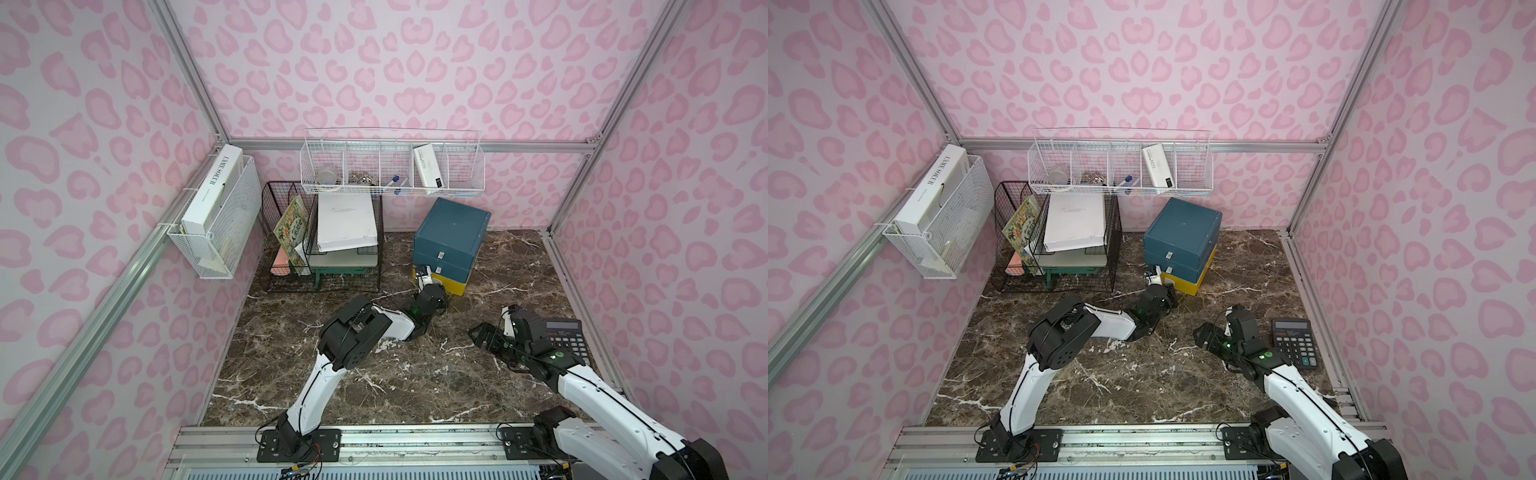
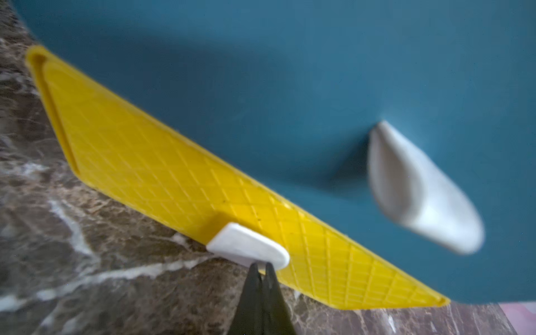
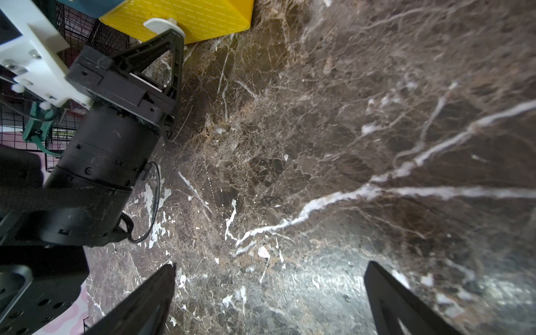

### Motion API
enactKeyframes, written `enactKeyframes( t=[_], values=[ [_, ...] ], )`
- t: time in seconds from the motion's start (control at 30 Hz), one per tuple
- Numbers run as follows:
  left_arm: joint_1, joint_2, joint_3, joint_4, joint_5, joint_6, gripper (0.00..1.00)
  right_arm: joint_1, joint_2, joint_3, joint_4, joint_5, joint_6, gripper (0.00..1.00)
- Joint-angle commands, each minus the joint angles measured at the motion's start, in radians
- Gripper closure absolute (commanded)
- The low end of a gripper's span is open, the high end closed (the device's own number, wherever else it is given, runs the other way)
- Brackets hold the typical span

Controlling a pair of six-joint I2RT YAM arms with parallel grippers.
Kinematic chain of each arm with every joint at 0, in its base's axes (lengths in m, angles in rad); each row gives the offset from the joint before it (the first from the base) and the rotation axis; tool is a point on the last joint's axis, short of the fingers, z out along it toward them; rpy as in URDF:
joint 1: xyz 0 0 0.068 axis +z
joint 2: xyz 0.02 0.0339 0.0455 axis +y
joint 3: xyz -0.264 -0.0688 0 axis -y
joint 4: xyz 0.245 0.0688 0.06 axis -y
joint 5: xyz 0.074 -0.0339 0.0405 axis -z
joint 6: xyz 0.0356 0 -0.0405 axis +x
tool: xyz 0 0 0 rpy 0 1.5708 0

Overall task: Please place the pencils in the drawer according to their color
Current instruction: Close the drawer in the storage box.

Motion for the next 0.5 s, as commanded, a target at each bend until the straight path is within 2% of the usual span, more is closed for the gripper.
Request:
enactKeyframes(
  t=[0.0,0.17,0.23,0.33,0.4,0.47],
  values=[
    [0.005,-0.001,0.016,0.037,0.015,0.006,1.0,-0.005,0.002,0.009,-0.004,-0.009,-0.017,0.0],
    [0.004,-0.076,-0.072,0.055,0.05,0.024,1.0,-0.013,0.0,0.009,0.009,-0.015,-0.017,0.0],
    [0.001,-0.138,-0.128,0.055,0.069,0.03,0.9,-0.017,-0.002,0.011,0.018,-0.017,-0.018,0.0],
    [-0.014,-0.262,-0.223,0.032,0.096,0.047,0.69,-0.028,-0.005,0.015,0.041,-0.021,-0.016,0.0],
    [-0.028,-0.356,-0.267,-0.033,0.103,0.058,0.54,-0.038,-0.005,0.025,0.054,-0.023,-0.019,0.0],
    [-0.049,-0.463,-0.303,-0.106,0.111,0.086,0.45,-0.053,-0.003,0.044,0.058,-0.019,-0.027,0.0]
  ],
)
